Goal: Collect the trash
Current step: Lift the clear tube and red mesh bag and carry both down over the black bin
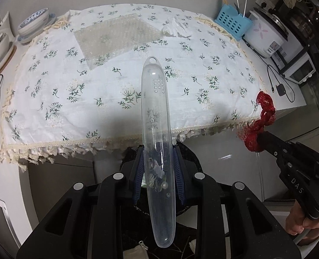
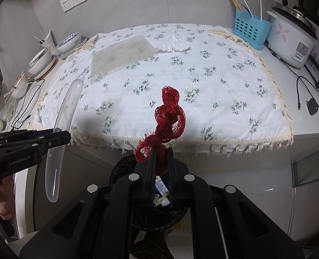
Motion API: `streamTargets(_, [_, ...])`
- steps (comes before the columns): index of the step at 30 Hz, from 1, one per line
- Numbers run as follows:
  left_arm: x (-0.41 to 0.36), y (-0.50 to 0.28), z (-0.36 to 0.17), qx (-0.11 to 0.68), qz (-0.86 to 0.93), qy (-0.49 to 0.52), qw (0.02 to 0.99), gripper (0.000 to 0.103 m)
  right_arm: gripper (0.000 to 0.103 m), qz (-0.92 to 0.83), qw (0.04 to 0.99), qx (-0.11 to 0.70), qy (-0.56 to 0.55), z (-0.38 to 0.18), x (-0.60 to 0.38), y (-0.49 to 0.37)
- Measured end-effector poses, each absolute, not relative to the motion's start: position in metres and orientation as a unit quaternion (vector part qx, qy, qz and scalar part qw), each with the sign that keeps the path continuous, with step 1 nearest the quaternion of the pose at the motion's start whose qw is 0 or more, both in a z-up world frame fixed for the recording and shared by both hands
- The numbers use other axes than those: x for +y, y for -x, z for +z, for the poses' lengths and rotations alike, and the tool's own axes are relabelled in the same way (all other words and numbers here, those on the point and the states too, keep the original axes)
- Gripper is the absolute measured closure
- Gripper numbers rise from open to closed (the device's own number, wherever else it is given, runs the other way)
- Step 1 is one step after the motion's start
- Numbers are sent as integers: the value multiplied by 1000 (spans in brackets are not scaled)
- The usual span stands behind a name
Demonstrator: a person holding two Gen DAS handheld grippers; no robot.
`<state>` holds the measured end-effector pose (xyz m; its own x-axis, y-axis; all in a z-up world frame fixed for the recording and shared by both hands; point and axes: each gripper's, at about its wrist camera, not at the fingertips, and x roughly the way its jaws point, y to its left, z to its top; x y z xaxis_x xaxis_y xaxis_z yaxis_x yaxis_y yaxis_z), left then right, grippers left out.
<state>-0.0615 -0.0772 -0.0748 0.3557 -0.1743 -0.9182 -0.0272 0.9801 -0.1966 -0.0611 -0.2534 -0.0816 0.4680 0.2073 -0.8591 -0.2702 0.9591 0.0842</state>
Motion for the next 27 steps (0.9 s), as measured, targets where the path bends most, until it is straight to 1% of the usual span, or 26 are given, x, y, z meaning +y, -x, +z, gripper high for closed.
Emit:
streamTargets(14, [-91,89,-133,585,-49,97,803,78,95,149,835,527,37,-141,-263,89])
streamTargets(27, [-98,100,-192,607,-45,101,787,78,95,149,811,564,37,-201,-262,91])
